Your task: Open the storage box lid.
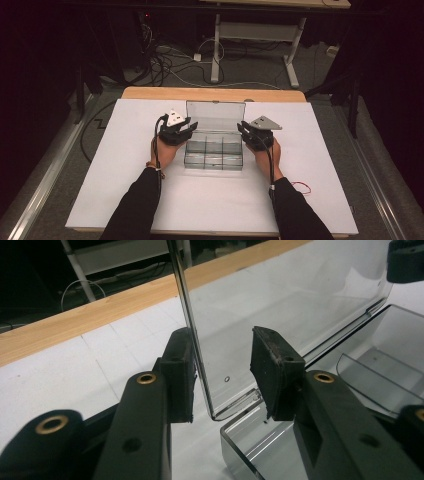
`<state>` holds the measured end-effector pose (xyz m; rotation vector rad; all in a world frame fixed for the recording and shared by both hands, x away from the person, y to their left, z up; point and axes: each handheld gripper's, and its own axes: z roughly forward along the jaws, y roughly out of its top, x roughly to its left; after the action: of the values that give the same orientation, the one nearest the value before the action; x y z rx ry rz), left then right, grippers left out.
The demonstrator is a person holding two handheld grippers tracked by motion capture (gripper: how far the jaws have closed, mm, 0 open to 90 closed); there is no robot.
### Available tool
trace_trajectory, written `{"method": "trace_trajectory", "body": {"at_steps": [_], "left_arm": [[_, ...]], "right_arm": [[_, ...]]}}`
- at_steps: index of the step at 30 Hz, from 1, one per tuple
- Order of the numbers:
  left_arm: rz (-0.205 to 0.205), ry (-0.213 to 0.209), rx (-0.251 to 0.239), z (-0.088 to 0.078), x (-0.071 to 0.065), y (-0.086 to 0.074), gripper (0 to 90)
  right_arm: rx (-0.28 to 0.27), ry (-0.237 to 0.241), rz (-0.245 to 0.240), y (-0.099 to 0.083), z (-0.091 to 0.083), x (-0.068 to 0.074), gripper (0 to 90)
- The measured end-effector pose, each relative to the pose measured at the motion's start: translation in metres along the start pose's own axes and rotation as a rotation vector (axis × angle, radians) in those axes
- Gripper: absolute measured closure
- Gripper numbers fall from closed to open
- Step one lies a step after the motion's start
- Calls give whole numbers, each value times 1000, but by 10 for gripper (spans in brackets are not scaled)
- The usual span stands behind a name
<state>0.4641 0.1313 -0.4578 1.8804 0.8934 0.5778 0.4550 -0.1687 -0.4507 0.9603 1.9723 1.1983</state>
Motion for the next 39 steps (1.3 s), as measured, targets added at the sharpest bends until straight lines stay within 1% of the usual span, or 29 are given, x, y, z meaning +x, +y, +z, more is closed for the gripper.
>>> {"method": "trace_trajectory", "body": {"at_steps": [3, 6, 10, 11, 15, 17, 19, 20, 22, 27, 31, 34, 39], "left_arm": [[-7, -4, 3, 1, 0, -2, 604], [-7, -9, 13, 2, 0, -4, 604], [-3, -10, 24, 4, 0, -6, 604], [2, -8, 26, 4, 0, -7, 604], [0, -9, 28, 5, 0, -8, 604], [-1, -8, 32, 5, 0, -8, 604], [-2, -7, 34, 6, 0, -8, 604], [-8, -10, 29, 6, 0, -9, 604], [-15, -17, 26, 6, 2, -10, 605], [-28, -20, 21, 6, 2, -10, 604], [-44, -15, 22, 7, 1, -10, 603], [-48, -10, 27, 6, 1, -9, 603], [-66, -14, 27, 7, 2, -10, 589]], "right_arm": [[6, 3, 2, -1, 1, 1, 767], [16, 2, -3, -1, 1, 1, 762], [19, 4, 2, -2, 2, 2, 761], [23, 3, 0, -2, 2, 2, 760], [52, 4, -8, -4, 5, 3, 743], [58, 5, -12, -5, 6, 3, 742], [63, 4, -5, -5, 6, 3, 743], [63, 4, -5, -5, 6, 3, 743], [63, 6, 15, -5, 6, 3, 744], [59, 11, 24, -6, 7, 2, 743], [54, 5, 19, -6, 7, 2, 741], [55, 2, 18, -6, 7, 3, 740], [57, -12, 16, -6, 8, 4, 721]]}}
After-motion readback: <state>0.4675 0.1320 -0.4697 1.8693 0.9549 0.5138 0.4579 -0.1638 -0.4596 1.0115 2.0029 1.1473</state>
